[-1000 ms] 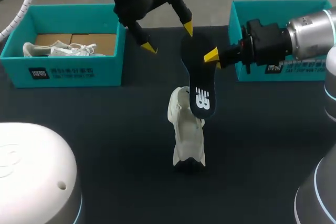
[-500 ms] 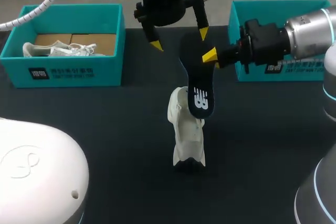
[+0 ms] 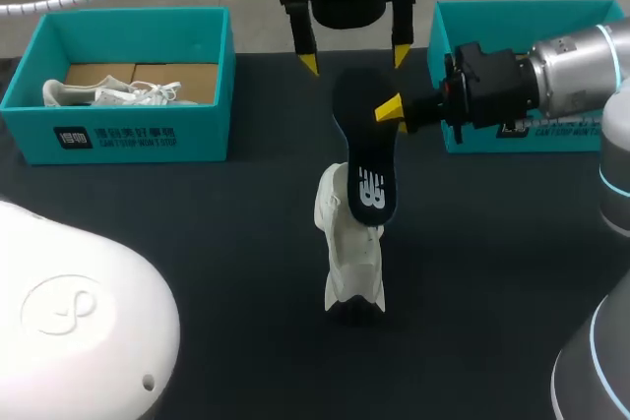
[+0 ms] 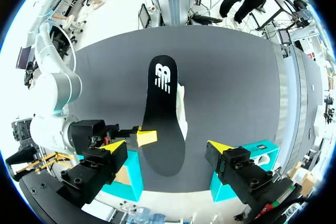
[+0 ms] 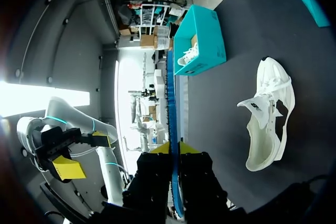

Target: Take the shoe out of the shoebox, open the shoe tongue, remove and reinsert the insole, then place the shoe into the shoebox

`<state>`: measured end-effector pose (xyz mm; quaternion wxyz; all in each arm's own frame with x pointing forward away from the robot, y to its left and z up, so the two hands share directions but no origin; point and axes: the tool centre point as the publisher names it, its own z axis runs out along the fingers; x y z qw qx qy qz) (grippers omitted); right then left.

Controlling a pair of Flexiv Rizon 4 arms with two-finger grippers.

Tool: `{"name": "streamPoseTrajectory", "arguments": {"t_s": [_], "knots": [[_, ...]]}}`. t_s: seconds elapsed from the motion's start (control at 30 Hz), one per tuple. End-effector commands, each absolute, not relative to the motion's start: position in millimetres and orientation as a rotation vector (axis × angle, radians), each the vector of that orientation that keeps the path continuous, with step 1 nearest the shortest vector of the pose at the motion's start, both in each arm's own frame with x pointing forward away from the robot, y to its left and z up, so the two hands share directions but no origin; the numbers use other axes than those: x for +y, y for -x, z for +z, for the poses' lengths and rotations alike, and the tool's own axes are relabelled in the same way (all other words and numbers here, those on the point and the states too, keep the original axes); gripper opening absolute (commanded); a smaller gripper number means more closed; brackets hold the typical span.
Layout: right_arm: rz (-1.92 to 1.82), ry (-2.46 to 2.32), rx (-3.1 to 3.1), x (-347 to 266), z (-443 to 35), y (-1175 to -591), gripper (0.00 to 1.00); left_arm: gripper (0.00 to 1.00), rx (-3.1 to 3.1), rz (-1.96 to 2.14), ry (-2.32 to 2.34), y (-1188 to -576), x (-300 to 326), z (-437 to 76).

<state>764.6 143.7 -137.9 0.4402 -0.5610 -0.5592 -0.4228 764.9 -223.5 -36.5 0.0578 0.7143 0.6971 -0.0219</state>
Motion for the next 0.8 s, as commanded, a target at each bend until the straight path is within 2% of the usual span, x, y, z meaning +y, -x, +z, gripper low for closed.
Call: {"name": "streamPoseTrajectory", "arguments": {"t_s": [0.03, 0.8], "knots": [[-1.054, 1.393, -1.389, 145.5, -137.2, -765.8, 0.00, 1.00, 2.162, 0.038, -2.214, -766.5, -228.3, -35.2], [-1.059, 1.389, -1.391, 140.5, -135.9, -765.6, 0.00, 1.00, 2.146, -0.004, -2.184, -763.4, -230.0, -39.2]]}}
